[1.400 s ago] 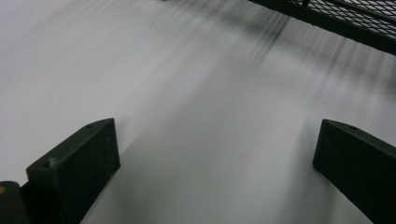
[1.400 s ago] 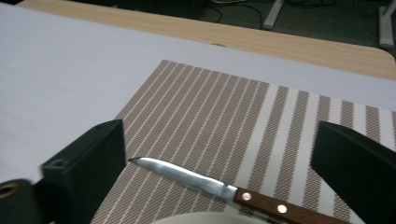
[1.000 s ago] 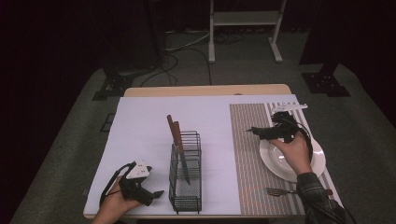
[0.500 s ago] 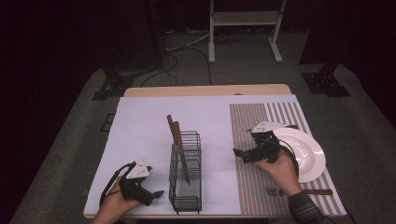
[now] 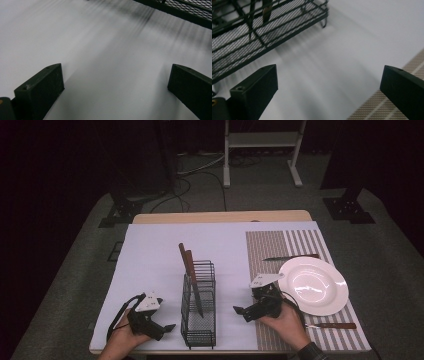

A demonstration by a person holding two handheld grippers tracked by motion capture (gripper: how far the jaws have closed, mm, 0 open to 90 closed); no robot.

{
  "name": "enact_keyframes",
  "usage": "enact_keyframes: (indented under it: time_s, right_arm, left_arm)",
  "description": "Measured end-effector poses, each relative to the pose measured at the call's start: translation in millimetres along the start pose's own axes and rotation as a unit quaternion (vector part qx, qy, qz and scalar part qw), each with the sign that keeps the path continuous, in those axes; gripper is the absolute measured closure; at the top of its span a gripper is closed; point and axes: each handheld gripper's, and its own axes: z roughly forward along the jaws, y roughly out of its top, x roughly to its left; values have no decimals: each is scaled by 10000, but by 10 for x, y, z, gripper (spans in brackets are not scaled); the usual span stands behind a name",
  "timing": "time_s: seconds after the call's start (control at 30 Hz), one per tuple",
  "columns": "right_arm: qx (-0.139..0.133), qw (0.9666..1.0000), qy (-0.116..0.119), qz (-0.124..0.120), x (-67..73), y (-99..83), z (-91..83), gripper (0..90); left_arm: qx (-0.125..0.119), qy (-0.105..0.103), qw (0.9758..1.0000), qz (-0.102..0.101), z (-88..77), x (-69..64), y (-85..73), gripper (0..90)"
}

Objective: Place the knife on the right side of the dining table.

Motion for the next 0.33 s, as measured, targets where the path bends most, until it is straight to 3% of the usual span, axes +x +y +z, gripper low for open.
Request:
enact_keyframes:
  time_s: [0.13,0.33]
  right_arm:
    - [197,9995,66,-228,128,-68,115,7]
    - [305,9988,153,-355,210,-85,185,7]
  left_arm:
    - [-3,0,10000,-5,0,-1,0,0]
    - [-4,1,10000,-7,0,-1,0,0]
